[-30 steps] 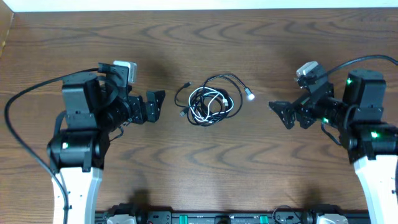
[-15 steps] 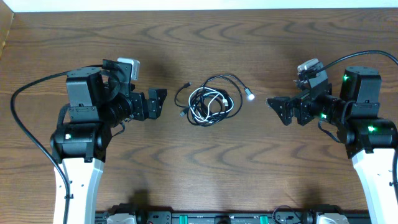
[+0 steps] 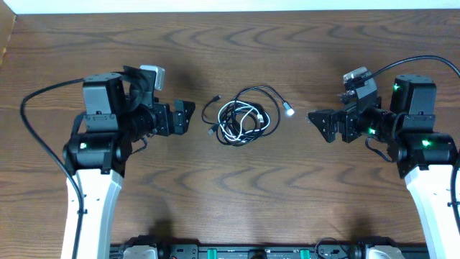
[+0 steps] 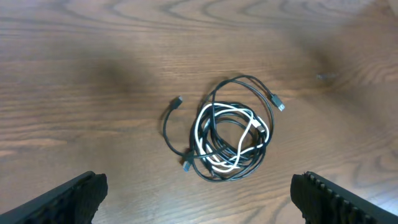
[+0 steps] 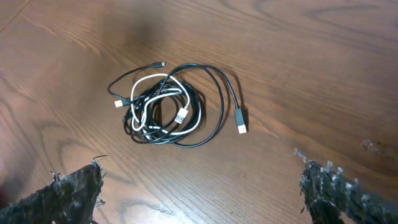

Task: Untangle cables
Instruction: 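Move the left gripper toward the cable bundle's left side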

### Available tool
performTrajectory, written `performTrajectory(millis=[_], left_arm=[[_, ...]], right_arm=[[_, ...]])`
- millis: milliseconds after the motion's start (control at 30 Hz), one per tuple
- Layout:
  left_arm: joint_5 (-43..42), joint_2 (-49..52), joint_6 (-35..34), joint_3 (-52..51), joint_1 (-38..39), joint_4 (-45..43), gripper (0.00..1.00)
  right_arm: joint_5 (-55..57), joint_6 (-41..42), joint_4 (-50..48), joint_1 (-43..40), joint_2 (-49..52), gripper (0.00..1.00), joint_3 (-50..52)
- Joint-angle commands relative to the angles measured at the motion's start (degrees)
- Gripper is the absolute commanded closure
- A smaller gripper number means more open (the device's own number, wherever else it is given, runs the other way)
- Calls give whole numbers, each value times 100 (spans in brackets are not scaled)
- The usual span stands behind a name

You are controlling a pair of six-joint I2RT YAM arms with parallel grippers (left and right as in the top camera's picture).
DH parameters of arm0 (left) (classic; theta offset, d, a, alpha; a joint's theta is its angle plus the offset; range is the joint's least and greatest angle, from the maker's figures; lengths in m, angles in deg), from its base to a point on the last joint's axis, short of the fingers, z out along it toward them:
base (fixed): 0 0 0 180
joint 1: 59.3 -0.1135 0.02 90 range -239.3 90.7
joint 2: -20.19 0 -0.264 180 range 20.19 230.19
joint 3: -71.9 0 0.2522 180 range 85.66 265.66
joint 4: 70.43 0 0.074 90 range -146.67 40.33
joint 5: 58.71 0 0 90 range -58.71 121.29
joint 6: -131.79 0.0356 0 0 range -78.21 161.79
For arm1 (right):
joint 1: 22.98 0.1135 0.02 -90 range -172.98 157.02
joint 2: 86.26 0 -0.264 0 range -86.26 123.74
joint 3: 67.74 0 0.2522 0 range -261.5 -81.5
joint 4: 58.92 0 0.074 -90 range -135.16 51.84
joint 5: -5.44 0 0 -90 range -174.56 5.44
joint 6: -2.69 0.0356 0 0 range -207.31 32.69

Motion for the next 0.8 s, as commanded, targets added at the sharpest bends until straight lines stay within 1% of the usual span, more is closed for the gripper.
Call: performTrajectory(millis=[0, 133, 267, 333, 533, 667, 767], left_arm=[[-76, 212, 28, 431, 306, -13, 0], [-55, 660, -28, 743, 579, 83, 4], [-55, 1097, -188, 1003, 612, 107, 9], [-55, 1204, -184, 1064, 612, 85, 10], [-57, 1425, -181, 1067, 612, 37, 11], [-61, 1626, -184, 1067, 645, -9, 12], [-55, 1751, -179, 1067, 807, -140, 12]], right_arm=[[-31, 109, -13, -17, 11, 1, -109], [391, 457, -33, -20, 11, 1, -109], [1008, 953, -26, -24, 11, 1, -109], [1047, 968, -31, -24, 11, 1, -109], [1187, 1016, -31, -24, 17, 1, -109], [1467, 1268, -31, -24, 17, 1, -109], [1600, 1379, -28, -26, 17, 1, -109]])
